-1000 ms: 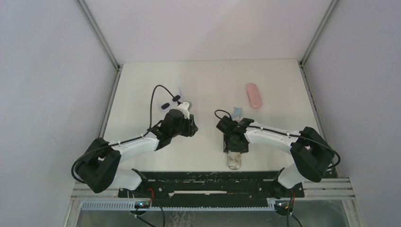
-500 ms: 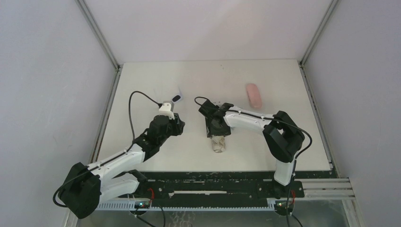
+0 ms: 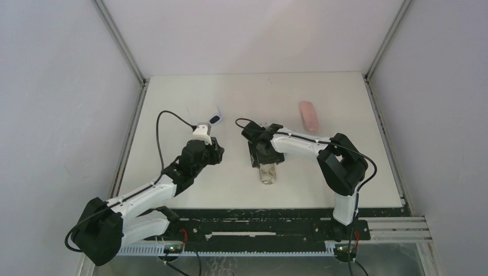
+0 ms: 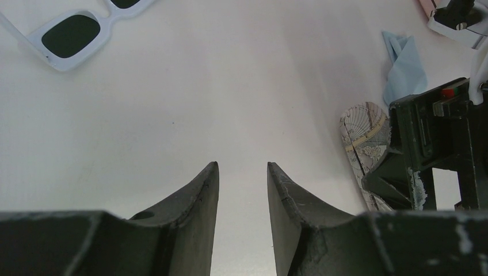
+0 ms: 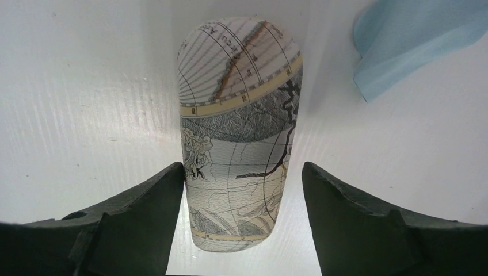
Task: Organize the sunglasses
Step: Move the sunglasses case to the center of the board, then pick up the sunglasses case at the center of the board.
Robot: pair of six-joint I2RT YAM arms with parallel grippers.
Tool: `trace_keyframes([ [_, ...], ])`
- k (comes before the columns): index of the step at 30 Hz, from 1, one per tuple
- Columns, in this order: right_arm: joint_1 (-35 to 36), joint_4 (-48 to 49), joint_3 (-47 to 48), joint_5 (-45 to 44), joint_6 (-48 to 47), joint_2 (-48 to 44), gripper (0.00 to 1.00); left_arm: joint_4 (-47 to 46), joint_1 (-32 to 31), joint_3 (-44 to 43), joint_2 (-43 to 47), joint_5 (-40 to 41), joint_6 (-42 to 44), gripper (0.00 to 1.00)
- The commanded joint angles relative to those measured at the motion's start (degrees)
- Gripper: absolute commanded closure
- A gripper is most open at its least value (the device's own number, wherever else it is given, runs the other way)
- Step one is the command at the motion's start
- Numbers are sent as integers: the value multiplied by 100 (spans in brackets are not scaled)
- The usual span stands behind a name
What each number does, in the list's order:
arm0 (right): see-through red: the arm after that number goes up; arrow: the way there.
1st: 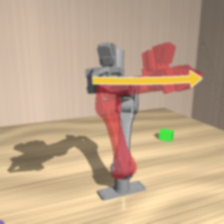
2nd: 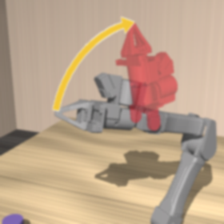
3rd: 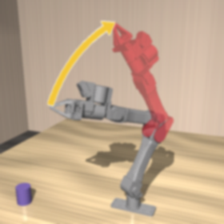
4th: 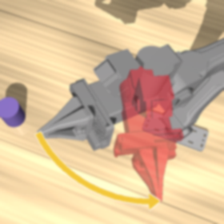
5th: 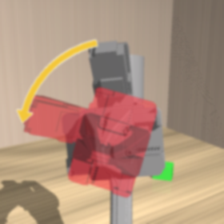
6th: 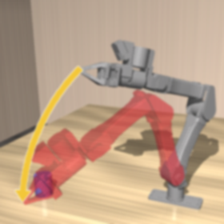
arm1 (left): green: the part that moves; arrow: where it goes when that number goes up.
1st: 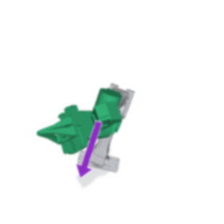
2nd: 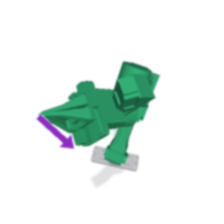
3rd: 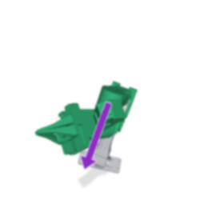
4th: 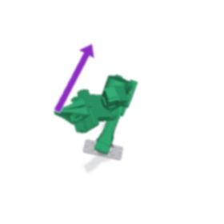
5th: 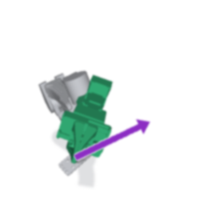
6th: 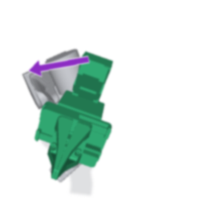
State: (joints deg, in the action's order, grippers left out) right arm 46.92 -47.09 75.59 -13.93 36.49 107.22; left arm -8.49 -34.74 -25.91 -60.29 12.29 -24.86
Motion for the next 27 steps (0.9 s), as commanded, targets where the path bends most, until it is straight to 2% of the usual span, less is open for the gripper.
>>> trace_keyframes([
  [1, -16, -99, 219, -125, -205, -184, 28, -175, 38, -2, -30, -34, -27, 59],
  [11, -20, 12, 210, 47, -295, -116, 42, -196, 37, -9, -44, -64, -20, 59],
  [17, -57, 66, 204, 153, -361, -79, 34, -197, 36, -19, -37, -99, 15, 59],
  [27, -196, 295, 43, 513, -470, -165, 35, -188, 38, -10, -27, -81, 14, 59],
])
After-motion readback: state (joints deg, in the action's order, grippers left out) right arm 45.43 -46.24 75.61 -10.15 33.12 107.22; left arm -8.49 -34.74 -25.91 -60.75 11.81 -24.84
